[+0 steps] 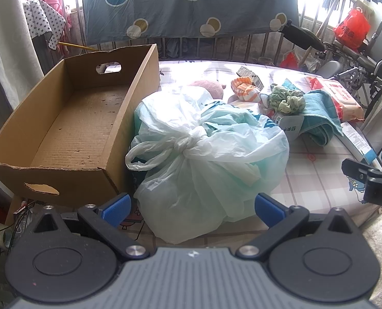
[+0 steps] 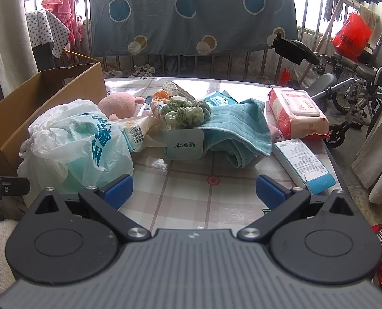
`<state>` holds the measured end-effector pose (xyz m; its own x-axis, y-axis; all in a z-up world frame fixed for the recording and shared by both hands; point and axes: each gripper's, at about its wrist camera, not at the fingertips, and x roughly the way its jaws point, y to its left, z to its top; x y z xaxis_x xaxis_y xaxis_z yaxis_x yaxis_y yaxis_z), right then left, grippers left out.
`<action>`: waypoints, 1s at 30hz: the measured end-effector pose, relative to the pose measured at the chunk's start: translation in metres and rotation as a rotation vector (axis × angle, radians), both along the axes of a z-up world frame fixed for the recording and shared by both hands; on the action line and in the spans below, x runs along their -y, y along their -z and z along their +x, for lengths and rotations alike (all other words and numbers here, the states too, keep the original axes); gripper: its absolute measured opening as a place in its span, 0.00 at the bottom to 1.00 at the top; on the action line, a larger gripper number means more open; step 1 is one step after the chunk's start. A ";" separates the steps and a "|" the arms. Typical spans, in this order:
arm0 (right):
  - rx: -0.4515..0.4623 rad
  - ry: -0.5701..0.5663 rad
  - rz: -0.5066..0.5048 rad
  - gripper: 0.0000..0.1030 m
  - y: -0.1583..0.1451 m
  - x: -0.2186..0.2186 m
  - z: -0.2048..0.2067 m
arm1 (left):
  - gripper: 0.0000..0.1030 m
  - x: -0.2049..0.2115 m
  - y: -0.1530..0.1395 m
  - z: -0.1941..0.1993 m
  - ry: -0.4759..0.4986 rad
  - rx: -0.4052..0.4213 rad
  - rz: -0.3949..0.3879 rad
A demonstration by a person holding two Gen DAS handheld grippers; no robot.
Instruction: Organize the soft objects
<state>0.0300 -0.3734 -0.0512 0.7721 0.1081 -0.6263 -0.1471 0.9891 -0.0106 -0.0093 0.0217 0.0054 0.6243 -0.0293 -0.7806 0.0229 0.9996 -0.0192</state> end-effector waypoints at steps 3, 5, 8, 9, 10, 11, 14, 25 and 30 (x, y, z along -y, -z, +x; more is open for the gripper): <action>0.000 0.000 0.001 0.99 0.000 0.000 0.000 | 1.00 0.000 0.001 0.000 -0.001 -0.002 0.001; -0.001 0.000 0.002 0.99 0.000 -0.001 0.000 | 1.00 -0.001 0.001 0.000 -0.003 -0.003 0.002; -0.001 -0.001 0.003 0.99 0.000 0.000 0.000 | 1.00 0.000 0.002 0.001 -0.006 -0.006 0.002; -0.001 -0.001 0.003 0.99 0.000 0.000 0.000 | 1.00 0.000 0.002 0.001 -0.006 -0.006 0.003; -0.001 -0.001 0.003 0.99 0.000 0.000 0.000 | 1.00 0.000 0.002 0.001 -0.007 -0.007 0.005; -0.002 -0.001 0.005 0.99 0.001 -0.001 0.000 | 1.00 0.001 0.001 0.001 -0.009 -0.008 0.007; -0.007 0.002 0.018 0.99 0.003 0.002 0.000 | 1.00 0.003 0.002 0.001 -0.012 -0.010 0.011; -0.026 0.015 0.108 0.99 0.016 0.047 -0.002 | 1.00 0.046 -0.008 -0.016 0.056 0.047 0.028; 0.004 0.011 0.150 0.99 0.027 0.096 -0.005 | 0.99 0.090 -0.008 -0.015 0.191 0.046 -0.025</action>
